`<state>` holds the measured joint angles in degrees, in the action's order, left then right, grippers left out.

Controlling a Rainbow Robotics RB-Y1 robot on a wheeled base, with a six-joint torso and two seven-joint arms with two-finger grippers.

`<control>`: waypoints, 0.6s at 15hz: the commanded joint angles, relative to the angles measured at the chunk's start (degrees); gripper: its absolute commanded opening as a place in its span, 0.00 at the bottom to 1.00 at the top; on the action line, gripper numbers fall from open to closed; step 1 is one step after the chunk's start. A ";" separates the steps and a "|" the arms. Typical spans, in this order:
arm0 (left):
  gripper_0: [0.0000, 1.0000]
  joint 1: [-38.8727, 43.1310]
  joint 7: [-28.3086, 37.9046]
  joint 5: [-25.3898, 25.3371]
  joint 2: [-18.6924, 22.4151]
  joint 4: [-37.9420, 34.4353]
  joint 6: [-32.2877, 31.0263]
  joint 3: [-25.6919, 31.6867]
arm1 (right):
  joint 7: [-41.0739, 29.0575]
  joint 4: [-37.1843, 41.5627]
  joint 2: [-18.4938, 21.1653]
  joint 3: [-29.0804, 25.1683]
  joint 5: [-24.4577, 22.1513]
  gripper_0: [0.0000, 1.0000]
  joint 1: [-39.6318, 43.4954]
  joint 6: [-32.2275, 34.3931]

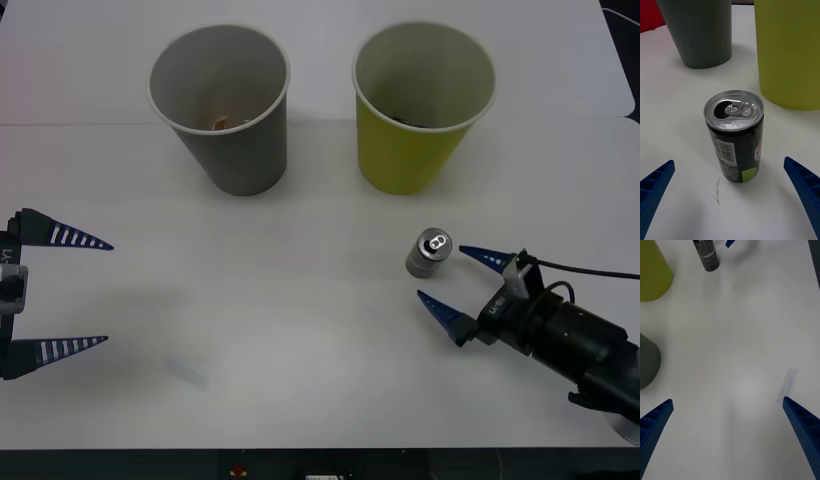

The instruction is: Put the can into the green bin and the plastic bottle into the gray bin

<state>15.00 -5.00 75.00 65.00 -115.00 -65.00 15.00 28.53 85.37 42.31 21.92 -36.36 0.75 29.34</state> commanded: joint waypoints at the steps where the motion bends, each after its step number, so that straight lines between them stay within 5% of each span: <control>1: 1.00 0.00 0.00 0.00 0.00 0.00 0.00 0.00 | 1.35 -2.93 -2.67 0.32 -0.03 1.00 -2.25 0.02; 9: 1.00 0.00 0.00 0.00 0.00 0.00 0.00 0.00 | 4.34 -7.24 -7.59 0.49 -0.03 1.00 -5.59 -0.16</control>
<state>15.00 -5.00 75.00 65.00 -115.00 -65.00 15.00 32.59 78.25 35.00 22.40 -36.37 -4.78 29.31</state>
